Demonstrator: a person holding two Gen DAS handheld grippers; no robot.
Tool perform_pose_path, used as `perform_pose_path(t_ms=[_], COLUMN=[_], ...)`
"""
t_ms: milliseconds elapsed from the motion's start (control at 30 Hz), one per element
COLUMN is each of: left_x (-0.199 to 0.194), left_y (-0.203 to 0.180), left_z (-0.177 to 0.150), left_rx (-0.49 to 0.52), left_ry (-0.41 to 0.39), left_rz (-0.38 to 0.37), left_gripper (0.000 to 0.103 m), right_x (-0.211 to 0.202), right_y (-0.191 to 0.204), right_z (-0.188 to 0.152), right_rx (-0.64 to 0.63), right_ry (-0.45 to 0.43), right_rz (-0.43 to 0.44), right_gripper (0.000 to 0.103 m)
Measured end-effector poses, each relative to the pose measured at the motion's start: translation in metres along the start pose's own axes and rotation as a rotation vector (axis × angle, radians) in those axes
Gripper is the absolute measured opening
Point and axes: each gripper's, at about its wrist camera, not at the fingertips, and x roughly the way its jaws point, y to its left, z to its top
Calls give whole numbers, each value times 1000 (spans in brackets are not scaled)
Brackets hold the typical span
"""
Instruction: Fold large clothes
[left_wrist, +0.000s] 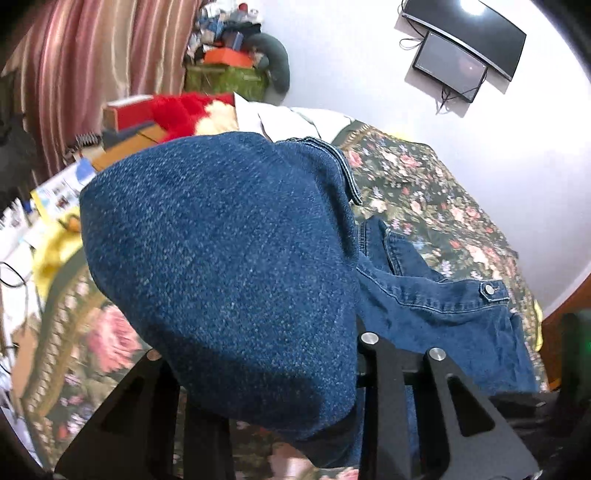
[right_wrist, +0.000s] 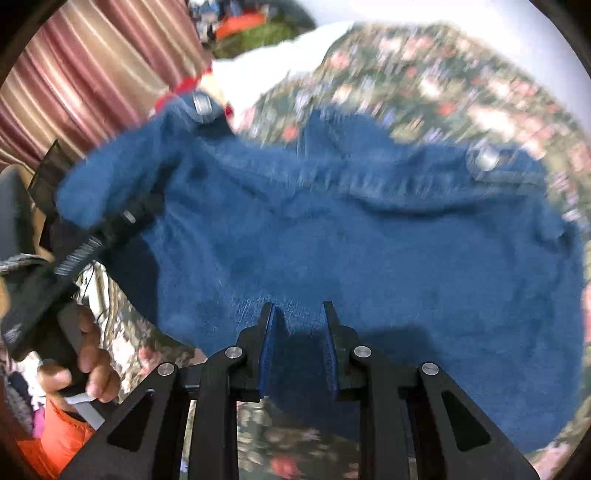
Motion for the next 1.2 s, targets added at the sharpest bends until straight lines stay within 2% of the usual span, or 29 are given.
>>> perform_pose_path(t_ms=[67,133,300,367,467,600,700,800,900,1000,1033,1100,1200], left_x=[-1,0,-8,-13,-21,-33,-43,-51,-46,-30,-20,-9,-10], left_y=[4,6,-17,-37,-67,-120,-163,-207,-239,-260,-266,-269,-269], left_z=[-3,-6,-1,4,10,11,2,-20,-49,-83,-97,-114,-128], left_rx=[29,63,144,191,258,369,472,604,728,839,888,933,990], left_ry=[-4,-9,-53,-81,-118,-174,-221,-258,-199,-78,-12,72,81], left_rz=[35,57,44,28,-1,-55,-105,-147,-215,-257,-270,-283,-284], left_gripper=[31,31,31,31,30,30,30,30,30,30,30,32,39], right_x=[29,49,50,37,0,-63,-109,-136,-154,-169,-174,-181,-191], right_y=[4,7,13,4,-18,-56,-90,-116,-136,-154,-159,-163,-165], right_z=[-4,-8,0,2,-1,-21,-47,-71,-97,-116,-124,-133,-148], right_rx=[27,33,-15,25,104,156,226,280,320,352,366,384,409], right_ry=[67,97,133,129,57,-55,-125,-143,-148,-147,-149,-158,-177], right_rz=[33,43,14,45,63,-33,-110,-156,-223,-239,-245,-250,-242], right_gripper=[19,19,19,19,19,19,19,19,19,19,19,19,19])
